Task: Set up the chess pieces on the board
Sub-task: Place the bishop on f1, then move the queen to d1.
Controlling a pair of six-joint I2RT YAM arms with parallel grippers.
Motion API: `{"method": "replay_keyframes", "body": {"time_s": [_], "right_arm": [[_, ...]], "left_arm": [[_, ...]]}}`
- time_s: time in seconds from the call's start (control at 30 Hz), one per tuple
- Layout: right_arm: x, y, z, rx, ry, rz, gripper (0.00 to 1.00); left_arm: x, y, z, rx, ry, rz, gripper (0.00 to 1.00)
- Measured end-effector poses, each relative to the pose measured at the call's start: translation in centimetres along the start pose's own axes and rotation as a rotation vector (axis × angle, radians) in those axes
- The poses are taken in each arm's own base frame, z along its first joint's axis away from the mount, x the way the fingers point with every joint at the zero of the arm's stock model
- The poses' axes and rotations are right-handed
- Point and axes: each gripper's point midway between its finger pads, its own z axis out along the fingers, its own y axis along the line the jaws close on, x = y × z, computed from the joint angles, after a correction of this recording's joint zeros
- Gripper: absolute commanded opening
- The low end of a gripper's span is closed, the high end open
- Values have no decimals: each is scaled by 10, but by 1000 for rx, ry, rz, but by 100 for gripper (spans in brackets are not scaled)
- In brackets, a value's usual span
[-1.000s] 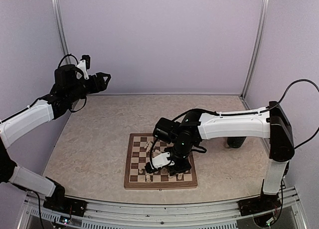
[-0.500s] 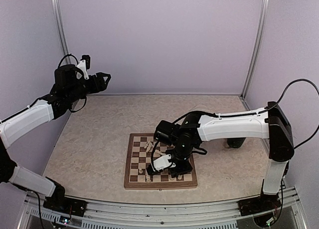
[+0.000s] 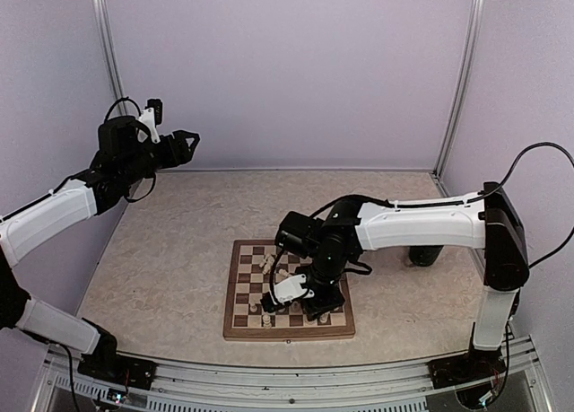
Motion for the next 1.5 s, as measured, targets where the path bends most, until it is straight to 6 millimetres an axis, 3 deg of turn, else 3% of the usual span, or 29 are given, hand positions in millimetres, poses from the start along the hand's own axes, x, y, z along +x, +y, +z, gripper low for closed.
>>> {"method": "replay_keyframes", "body": {"time_s": [0.3, 0.57, 0.73, 0.9, 1.2, 1.5], "right_arm": [[-50, -24, -34, 48, -158, -26, 38], [-75, -33, -12, 1, -178, -32, 40], [-87, -23, 2, -38, -170, -54, 39], [-92, -13, 6, -62, -166, -71, 37], [-90, -8, 12, -83, -148, -70, 17], [-90, -8, 12, -75, -140, -69, 13]], "left_arm": [[0, 0, 0, 2, 1, 0, 77], [1, -2, 0, 10, 4, -1, 77], [2, -3, 1, 20, 9, -1, 77], [3, -5, 1, 27, 11, -2, 77], [3, -6, 1, 32, 13, -5, 77], [3, -7, 1, 42, 15, -5, 77]]}}
